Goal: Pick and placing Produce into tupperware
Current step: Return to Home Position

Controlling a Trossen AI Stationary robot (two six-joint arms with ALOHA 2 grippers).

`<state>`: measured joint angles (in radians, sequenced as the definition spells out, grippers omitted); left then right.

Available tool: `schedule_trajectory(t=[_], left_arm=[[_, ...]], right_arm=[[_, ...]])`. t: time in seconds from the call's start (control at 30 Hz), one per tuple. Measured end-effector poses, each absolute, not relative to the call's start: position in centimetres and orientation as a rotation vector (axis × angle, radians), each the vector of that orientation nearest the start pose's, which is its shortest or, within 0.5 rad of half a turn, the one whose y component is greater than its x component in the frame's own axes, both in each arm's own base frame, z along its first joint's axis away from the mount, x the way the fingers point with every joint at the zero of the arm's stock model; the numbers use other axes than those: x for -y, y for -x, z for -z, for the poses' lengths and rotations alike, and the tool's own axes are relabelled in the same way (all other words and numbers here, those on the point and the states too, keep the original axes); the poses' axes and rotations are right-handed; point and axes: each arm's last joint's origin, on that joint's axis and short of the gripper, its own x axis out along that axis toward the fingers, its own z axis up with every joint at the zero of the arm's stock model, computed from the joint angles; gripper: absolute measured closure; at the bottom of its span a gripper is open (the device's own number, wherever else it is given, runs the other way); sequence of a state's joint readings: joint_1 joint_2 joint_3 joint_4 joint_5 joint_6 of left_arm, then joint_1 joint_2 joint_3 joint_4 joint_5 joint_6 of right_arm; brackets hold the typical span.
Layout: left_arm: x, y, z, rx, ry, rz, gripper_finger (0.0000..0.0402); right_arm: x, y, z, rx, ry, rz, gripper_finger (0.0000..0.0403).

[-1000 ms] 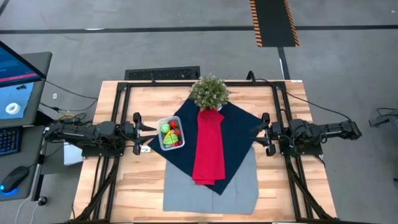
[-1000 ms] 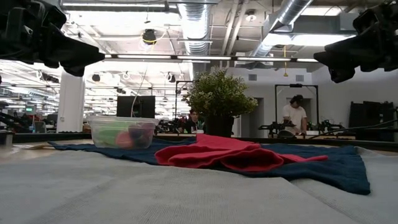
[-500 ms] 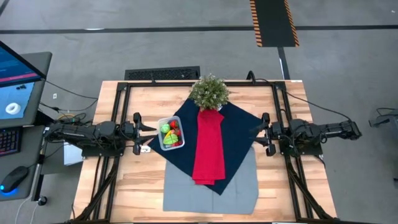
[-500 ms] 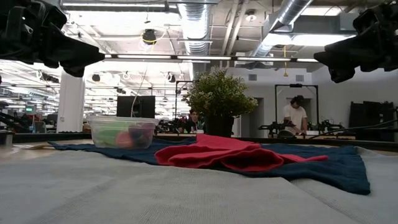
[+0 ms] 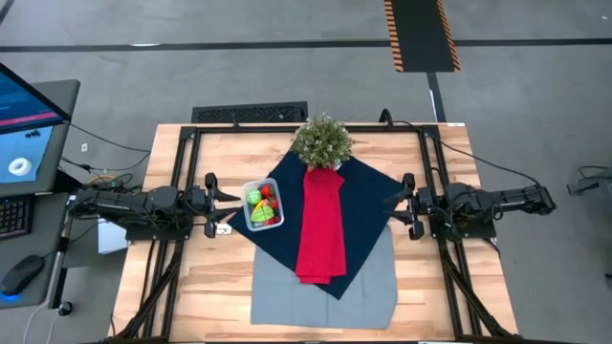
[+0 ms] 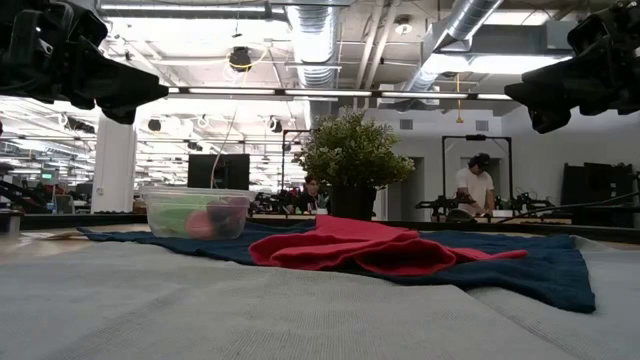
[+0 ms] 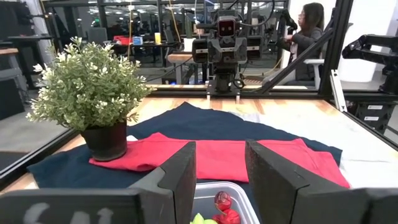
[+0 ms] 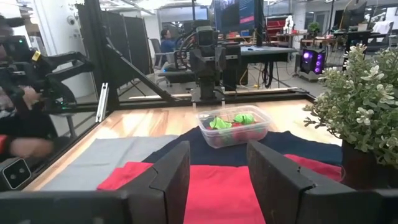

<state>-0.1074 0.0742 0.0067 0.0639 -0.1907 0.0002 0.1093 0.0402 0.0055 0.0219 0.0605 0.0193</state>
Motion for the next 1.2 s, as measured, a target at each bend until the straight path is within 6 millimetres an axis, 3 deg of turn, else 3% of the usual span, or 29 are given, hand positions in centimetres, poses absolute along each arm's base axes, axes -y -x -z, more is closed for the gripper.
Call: schedule_trajectory(t=[1.2], left_arm=[[0.54,-10.14,-16.61,-0.003,0.004,-0.083,0.0274]], right_arm=[[-0.91,-9.94,-16.43,-0.013,-0.018,-0.049,0.0222]])
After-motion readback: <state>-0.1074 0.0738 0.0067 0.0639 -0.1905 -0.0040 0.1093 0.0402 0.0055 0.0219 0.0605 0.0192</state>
